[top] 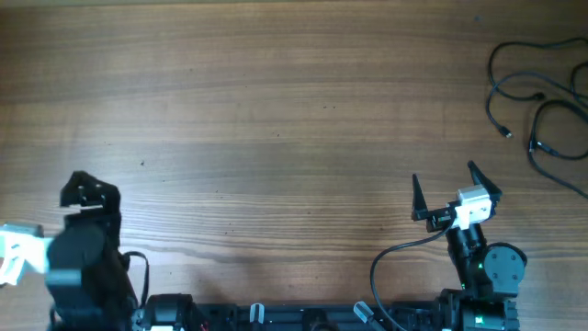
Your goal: Untangle cables
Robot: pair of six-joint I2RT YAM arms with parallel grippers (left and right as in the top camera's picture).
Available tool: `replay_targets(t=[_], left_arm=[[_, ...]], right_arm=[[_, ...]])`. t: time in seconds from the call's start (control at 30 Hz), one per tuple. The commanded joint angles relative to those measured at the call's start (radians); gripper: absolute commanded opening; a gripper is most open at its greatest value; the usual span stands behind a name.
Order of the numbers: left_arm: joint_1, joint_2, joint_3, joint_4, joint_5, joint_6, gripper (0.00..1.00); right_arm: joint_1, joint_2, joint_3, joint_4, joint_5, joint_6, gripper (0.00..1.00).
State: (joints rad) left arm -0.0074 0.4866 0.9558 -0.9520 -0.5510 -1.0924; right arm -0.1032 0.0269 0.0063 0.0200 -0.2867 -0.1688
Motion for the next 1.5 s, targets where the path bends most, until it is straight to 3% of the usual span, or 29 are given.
replay_targets(t=[0.0, 0.13, 0.23, 0.43, 0.63, 1.47], left_arm=[[0.01, -0.133, -0.167, 0.2, 0.134, 0.45, 1.0], [0.01, -0.238, -0.391, 0.57, 0.432, 0.931, 1.0], [0.01, -0.287, -0.529, 0.7, 0.503, 1.041, 1.0], [0.01, -0.426, -0.772, 0.809, 0.506, 1.063, 1.0], [0.01, -0.484, -0.912, 0.814, 0.506, 1.062, 1.0], [0.016, -0.484, -0.921, 0.819, 0.517, 1.059, 1.0]], right_arm=[[0.004, -0.007, -0.001, 0.002, 0.009, 0.011, 1.0], [0.004, -0.007, -0.001, 0.002, 0.009, 0.012, 1.0], [0.004, -0.007, -0.001, 0.002, 0.009, 0.012, 1.0], [0.004, -0.007, -0.001, 0.002, 0.009, 0.012, 1.0], [0.004, -0.007, -0.001, 0.002, 0.01, 0.011, 1.0], [0.004, -0.007, -0.001, 0.002, 0.01, 0.011, 1.0]])
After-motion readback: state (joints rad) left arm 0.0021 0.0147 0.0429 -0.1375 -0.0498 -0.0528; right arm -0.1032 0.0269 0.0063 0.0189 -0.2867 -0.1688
